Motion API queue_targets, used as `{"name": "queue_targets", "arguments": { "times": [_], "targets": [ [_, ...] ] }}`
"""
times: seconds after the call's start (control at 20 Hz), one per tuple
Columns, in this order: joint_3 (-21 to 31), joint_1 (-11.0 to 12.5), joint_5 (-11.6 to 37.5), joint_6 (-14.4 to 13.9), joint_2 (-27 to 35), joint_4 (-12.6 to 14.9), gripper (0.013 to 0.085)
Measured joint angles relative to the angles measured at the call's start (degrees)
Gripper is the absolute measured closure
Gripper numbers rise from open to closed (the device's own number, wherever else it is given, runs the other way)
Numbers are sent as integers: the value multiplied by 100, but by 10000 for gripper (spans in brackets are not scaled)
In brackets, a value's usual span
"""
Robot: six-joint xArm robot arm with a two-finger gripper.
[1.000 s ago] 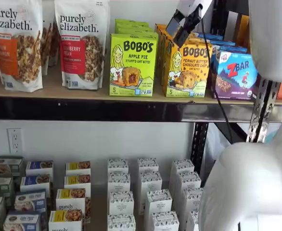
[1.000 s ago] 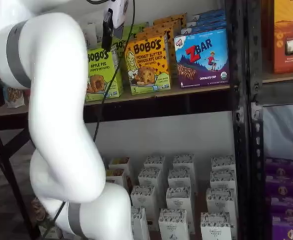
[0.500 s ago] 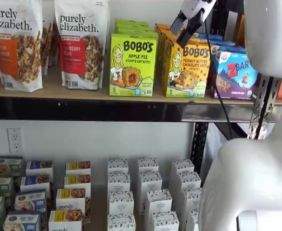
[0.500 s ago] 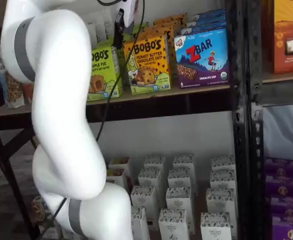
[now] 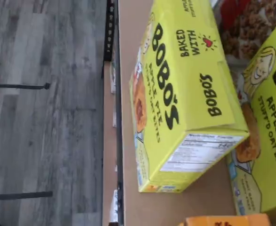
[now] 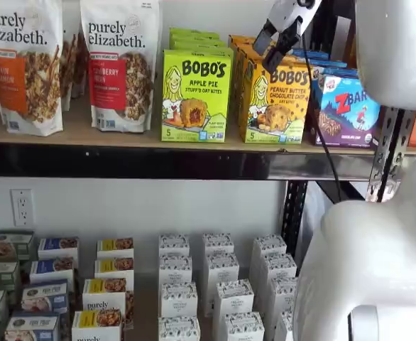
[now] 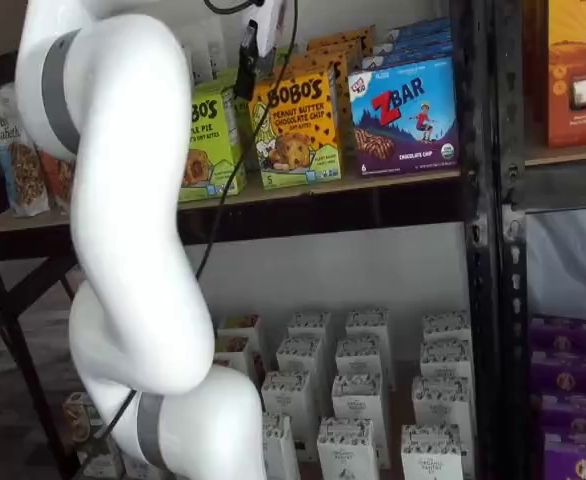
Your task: Pick up the orange box on the top shelf, the fifth box from the left
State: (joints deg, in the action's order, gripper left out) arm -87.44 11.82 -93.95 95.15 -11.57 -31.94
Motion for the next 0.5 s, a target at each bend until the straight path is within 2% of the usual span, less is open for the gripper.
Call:
{"name": "queue_targets", "arguments": {
  "times": [0.5],
  "targets": [
    [137,-49,409,143,57,385,130]
  ]
}}
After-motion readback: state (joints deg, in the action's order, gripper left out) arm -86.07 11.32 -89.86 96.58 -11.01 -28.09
